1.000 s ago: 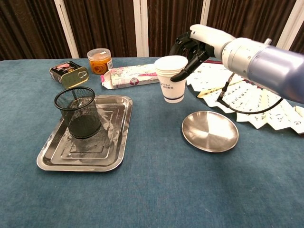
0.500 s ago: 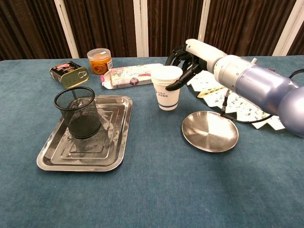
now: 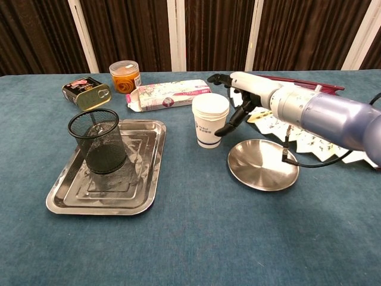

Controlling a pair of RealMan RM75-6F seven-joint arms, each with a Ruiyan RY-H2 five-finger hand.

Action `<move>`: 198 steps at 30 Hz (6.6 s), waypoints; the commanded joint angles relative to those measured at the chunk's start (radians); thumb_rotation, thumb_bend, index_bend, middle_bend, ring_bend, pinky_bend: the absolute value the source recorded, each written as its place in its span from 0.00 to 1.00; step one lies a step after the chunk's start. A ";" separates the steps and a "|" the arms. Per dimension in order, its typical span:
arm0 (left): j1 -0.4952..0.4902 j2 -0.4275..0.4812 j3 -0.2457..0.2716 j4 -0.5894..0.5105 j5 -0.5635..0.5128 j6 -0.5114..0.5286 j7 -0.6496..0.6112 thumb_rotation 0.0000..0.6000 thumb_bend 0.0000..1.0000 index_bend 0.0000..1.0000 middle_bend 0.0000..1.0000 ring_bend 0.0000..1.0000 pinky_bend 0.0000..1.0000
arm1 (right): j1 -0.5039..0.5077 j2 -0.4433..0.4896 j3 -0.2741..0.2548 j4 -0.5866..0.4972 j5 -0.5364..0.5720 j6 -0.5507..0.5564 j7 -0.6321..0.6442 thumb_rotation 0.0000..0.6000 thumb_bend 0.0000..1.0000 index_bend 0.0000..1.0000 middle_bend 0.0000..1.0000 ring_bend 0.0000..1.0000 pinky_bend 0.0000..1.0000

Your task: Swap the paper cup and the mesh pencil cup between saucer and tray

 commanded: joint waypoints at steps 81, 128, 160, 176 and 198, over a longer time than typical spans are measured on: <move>-0.705 -0.256 -0.028 -0.125 -0.476 -0.556 0.466 1.00 0.53 0.37 0.34 0.27 0.45 | -0.796 0.486 -0.213 -0.413 -0.308 0.760 -0.103 1.00 0.00 0.00 0.00 0.00 0.00; -0.938 -0.570 -0.073 -0.177 -0.607 -0.485 0.695 1.00 0.03 0.22 0.07 0.05 0.31 | -0.837 0.521 -0.154 -0.429 -0.291 0.749 -0.023 1.00 0.00 0.00 0.00 0.00 0.00; -0.972 -0.487 -0.229 -0.123 -0.482 -0.490 0.440 1.00 0.00 0.18 0.01 0.00 0.10 | -0.840 0.513 -0.111 -0.390 -0.209 0.712 -0.032 1.00 0.00 0.00 0.00 0.00 0.00; -1.105 -0.684 -0.243 0.315 -0.587 -0.674 0.348 1.00 0.00 0.18 0.00 0.00 0.07 | -0.833 0.497 -0.099 -0.358 -0.180 0.694 -0.055 1.00 0.00 0.00 0.00 0.00 0.00; -1.106 -0.825 -0.193 0.557 -0.410 -0.689 0.214 1.00 0.36 0.32 0.27 0.28 0.46 | -0.838 0.498 -0.098 -0.363 -0.193 0.702 -0.047 1.00 0.00 0.00 0.00 0.00 0.00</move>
